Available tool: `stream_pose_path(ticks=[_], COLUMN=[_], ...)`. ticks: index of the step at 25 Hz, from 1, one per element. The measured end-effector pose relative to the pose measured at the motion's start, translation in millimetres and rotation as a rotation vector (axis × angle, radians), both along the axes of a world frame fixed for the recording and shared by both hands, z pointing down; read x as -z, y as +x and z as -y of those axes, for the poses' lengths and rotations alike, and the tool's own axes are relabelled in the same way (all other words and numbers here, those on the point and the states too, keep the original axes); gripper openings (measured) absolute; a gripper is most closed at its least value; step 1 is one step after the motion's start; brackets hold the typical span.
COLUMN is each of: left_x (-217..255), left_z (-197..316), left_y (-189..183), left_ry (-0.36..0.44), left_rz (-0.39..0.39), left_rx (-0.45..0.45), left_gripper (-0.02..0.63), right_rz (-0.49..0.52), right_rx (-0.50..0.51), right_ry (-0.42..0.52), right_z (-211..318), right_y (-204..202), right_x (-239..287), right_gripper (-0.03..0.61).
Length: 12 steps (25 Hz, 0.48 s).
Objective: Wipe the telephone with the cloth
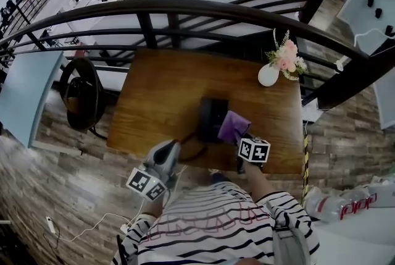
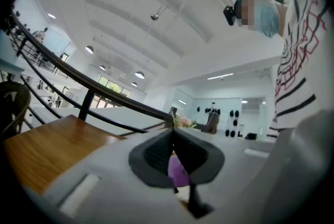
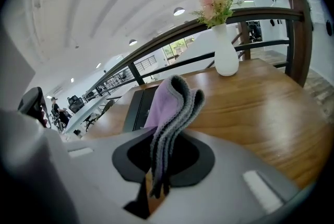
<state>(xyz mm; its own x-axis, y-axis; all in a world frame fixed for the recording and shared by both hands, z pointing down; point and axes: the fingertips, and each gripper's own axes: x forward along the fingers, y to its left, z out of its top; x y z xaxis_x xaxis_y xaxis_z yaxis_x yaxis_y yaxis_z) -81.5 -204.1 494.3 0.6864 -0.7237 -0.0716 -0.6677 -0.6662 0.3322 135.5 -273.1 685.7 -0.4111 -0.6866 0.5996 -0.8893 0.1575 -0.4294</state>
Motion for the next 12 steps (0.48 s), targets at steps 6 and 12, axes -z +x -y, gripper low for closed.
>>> stream_pose_path(ticks=[6, 12], left_x=[1, 2], left_z=[-6, -17], left_y=[-8, -30], left_ry=[-0.001, -0.003], left_rz=[-0.007, -0.002], left_rx=[0.007, 0.067], left_gripper=[0.003, 0.002], right_rz=[0.052, 0.113], right_rx=[0.027, 0.153], right_ry=[0.061, 0.112], right_z=[-9, -13], right_y=[-21, -80], right_x=[26, 44], right_gripper=[0.038, 0.038])
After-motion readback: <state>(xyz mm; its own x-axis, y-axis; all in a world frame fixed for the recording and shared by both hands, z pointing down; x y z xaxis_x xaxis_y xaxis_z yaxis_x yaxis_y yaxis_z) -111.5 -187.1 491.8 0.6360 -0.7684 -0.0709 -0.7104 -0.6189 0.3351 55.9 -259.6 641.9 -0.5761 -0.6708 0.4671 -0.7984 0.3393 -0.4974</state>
